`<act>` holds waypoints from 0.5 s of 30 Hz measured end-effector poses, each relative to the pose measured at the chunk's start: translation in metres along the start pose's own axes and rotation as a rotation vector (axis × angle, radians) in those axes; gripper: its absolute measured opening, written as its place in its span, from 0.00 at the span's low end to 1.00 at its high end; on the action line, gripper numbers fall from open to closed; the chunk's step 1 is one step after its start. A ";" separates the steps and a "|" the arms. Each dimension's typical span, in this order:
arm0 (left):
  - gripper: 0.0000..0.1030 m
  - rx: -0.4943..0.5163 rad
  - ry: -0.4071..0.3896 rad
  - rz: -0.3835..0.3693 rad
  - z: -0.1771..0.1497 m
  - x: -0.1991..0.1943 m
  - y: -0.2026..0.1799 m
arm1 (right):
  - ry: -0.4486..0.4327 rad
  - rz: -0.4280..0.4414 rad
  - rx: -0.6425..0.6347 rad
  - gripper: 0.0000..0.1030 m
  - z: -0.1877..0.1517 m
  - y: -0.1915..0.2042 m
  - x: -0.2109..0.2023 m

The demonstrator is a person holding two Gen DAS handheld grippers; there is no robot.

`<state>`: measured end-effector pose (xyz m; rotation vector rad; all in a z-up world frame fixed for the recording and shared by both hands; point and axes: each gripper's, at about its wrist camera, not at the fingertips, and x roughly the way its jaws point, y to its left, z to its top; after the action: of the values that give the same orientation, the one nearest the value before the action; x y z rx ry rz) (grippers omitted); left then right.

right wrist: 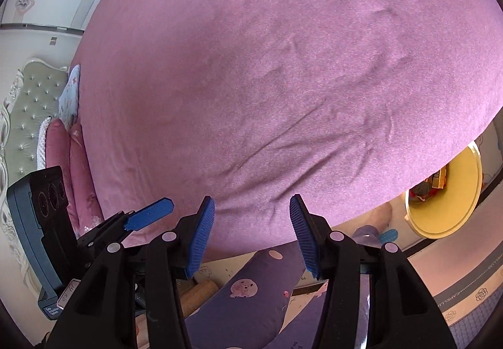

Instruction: Collect trash

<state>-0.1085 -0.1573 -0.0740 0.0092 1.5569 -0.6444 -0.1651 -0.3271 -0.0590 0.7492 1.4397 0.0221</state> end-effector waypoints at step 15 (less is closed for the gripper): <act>0.84 -0.056 -0.174 0.066 -0.007 -0.080 0.040 | -0.127 -0.044 -0.230 0.62 0.007 0.079 -0.039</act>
<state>-0.0902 -0.0909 -0.0160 -0.0361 1.3999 -0.5353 -0.1322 -0.2861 0.0122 0.5211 1.3064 0.1032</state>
